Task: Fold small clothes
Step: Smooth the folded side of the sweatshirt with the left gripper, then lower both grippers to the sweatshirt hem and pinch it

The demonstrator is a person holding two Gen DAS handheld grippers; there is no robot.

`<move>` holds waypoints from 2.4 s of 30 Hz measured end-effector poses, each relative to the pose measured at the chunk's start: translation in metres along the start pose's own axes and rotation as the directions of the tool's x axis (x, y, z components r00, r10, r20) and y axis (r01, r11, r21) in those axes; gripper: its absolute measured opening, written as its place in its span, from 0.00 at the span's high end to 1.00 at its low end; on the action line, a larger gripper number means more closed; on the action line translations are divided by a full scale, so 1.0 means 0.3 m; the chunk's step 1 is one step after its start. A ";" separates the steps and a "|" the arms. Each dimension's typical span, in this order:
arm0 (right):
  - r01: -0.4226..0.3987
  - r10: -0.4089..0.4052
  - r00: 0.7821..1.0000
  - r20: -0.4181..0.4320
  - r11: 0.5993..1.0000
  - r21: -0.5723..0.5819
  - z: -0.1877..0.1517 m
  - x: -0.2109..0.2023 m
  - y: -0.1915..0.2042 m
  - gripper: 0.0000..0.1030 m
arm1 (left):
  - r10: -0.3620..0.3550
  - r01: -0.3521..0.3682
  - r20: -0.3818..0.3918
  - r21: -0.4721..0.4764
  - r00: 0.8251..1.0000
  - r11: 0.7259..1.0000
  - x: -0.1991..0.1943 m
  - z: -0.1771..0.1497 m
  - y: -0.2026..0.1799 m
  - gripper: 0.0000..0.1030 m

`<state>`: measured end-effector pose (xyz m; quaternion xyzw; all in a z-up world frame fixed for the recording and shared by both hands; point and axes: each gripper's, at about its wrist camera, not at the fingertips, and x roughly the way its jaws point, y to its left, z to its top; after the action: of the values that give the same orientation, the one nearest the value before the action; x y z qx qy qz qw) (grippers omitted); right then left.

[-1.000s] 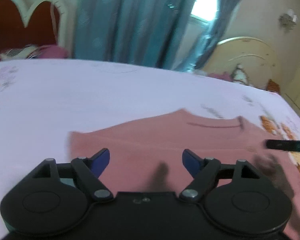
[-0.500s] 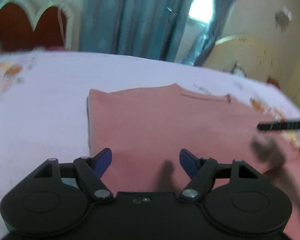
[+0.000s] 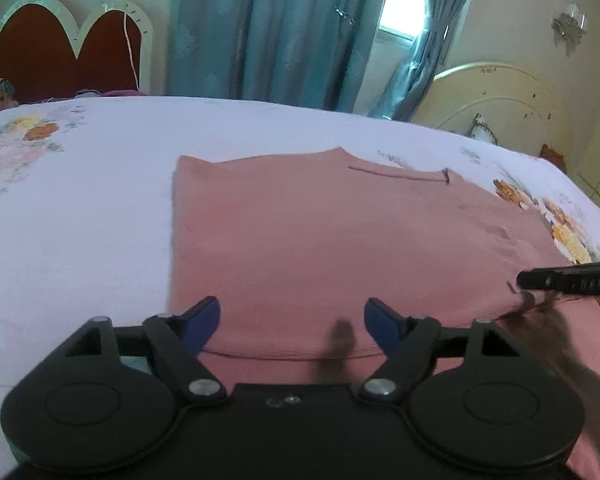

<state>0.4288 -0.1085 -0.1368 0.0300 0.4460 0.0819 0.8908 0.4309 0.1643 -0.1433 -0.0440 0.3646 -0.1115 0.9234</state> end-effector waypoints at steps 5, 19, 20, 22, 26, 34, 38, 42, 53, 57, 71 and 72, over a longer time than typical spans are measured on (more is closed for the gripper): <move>0.053 -0.053 0.998 -0.016 0.998 0.028 -0.053 -0.018 -0.065 0.76 | 0.017 -0.017 -0.019 0.034 1.000 0.999 0.025 -0.046 0.015 0.24; 0.087 -0.086 0.996 -0.025 0.995 0.042 -0.071 -0.013 -0.088 0.73 | 0.054 -0.054 -0.023 0.003 0.998 0.999 0.012 -0.048 0.000 0.24; 0.084 -0.083 0.996 -0.025 0.996 0.044 -0.070 -0.012 -0.091 0.73 | 0.061 -0.060 -0.022 0.008 0.998 0.998 0.013 -0.049 -0.003 0.24; 0.081 -0.081 0.996 -0.024 0.996 0.041 -0.069 -0.010 -0.091 0.72 | 0.076 -0.076 -0.022 0.019 0.997 0.997 0.016 -0.051 -0.014 0.24; 0.069 -0.068 0.997 -0.031 0.997 0.019 -0.064 -0.008 -0.094 0.72 | 0.104 -0.102 -0.035 0.045 0.994 0.994 0.025 -0.045 -0.031 0.23; 0.003 -0.002 0.999 -0.034 1.000 0.031 -0.046 -0.043 -0.129 0.44 | 0.120 -0.113 -0.064 0.106 0.991 0.988 -0.010 -0.042 -0.072 0.06; -0.022 0.018 0.996 0.086 0.999 0.045 -0.106 -0.224 -0.184 0.17 | 0.124 -0.120 -0.026 0.128 0.992 0.984 -0.163 -0.122 -0.093 0.00; -0.032 0.024 0.996 0.081 0.995 0.100 -0.210 -0.376 -0.298 0.39 | 0.082 -0.079 -0.046 0.048 0.996 0.996 -0.315 -0.235 -0.041 0.18; -0.121 0.145 0.989 -0.028 0.906 0.406 -0.599 -0.650 -0.597 0.42 | 0.034 -0.045 -0.113 -0.099 0.993 0.994 -0.571 -0.501 0.041 0.25; -0.199 0.230 0.973 -0.018 0.878 0.435 -0.675 -0.689 -0.588 0.42 | -0.061 0.040 -0.093 -0.215 0.994 0.976 -0.625 -0.555 0.062 0.25; -0.349 0.367 0.926 0.083 0.756 0.554 -0.691 -0.633 -0.648 0.50 | -0.288 0.254 0.003 -0.476 0.958 0.842 -0.554 -0.583 0.154 0.49; -0.354 0.378 0.923 0.075 0.755 0.552 -0.687 -0.626 -0.648 0.53 | -0.289 0.255 0.000 -0.469 0.957 0.846 -0.555 -0.584 0.146 0.49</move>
<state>0.1767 -0.3363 -0.1368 0.3724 0.4540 0.1220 0.8002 0.2009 0.2464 -0.1679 -0.3107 0.4028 -0.1523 0.8474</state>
